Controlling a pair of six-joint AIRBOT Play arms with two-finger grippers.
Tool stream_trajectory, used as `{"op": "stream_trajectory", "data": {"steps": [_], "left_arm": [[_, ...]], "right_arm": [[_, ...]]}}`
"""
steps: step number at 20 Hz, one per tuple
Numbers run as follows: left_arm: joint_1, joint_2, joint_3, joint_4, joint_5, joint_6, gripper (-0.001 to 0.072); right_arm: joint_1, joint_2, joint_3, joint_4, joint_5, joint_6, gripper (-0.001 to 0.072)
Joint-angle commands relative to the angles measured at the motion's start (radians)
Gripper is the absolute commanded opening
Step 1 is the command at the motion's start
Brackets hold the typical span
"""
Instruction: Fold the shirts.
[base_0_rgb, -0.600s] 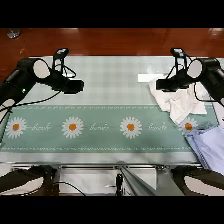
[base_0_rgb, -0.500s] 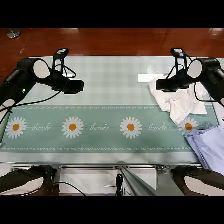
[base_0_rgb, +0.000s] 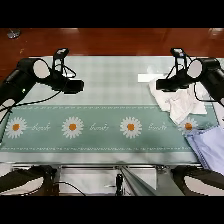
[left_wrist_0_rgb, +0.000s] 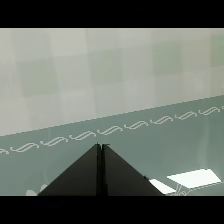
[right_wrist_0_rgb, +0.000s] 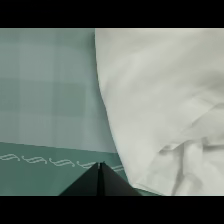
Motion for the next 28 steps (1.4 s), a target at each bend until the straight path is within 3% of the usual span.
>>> {"op": "stream_trajectory", "data": {"steps": [1, 3, 8, 9, 10, 11, 13, 16, 18, 20, 24, 25, 27, 28], "left_arm": [[0.001, 0.0, 0.0, 0.0, 0.0, 0.0, 0.0027], [0.001, 0.0, 0.0, 0.0, 0.012, 0.0, 0.0027], [0.001, -0.012, 0.0, 0.001, 0.209, 0.0, 0.0029], [0.003, -0.018, 0.0, 0.005, 0.256, 0.0, 0.0078], [0.007, -0.025, 0.0, 0.005, 0.296, 0.001, 0.0334], [0.014, -0.032, 0.0, 0.005, 0.318, -0.002, 0.0683], [0.044, -0.048, 0.0, 0.019, 0.324, 0.0, 0.0701], [0.1, -0.063, 0.0, 0.019, 0.306, 0.0, 0.0701], [0.13, -0.065, 0.0, 0.019, 0.285, 0.0, 0.07], [0.145, -0.065, -0.001, 0.02, 0.26, 0.0, 0.0701], [0.143, -0.083, -0.002, 0.019, 0.207, 0.001, 0.0701], [0.143, -0.093, -0.002, 0.019, 0.176, 0.001, 0.07], [0.15, -0.099, -0.001, 0.02, 0.117, 0.013, 0.0701], [0.157, -0.095, 0.003, 0.02, 0.087, 0.028, 0.07]], "right_arm": [[0.001, -0.001, 0.0, 0.002, -0.002, 0.0, 0.0024], [0.001, -0.001, 0.0, 0.002, -0.026, 0.0, 0.0024], [0.001, -0.004, 0.0, -0.087, -0.196, -0.02, 0.0032], [0.001, -0.004, 0.0, -0.185, -0.243, -0.012, 0.0244], [-0.006, -0.006, 0.0, -0.283, -0.293, 0.026, 0.061], [-0.022, -0.012, 0.001, -0.366, -0.335, 0.071, 0.0622], [-0.092, -0.037, 0.005, -0.503, -0.368, 0.214, 0.0622], [-0.267, -0.109, 0.005, -0.488, -0.362, 0.331, 0.0618], [-0.371, -0.166, 0.005, -0.371, -0.374, 0.306, 0.0617], [-0.44, -0.218, 0.005, -0.248, -0.38, 0.208, 0.0617], [-0.455, -0.295, 0.005, -0.132, -0.326, 0.115, 0.0587], [-0.451, -0.301, 0.005, -0.117, -0.297, 0.096, 0.0468], [-0.447, -0.29, 0.029, -0.057, -0.245, 0.056, 0.0017], [-0.447, -0.279, 0.073, 0.0, -0.212, 0.005, 0.0024]]}}
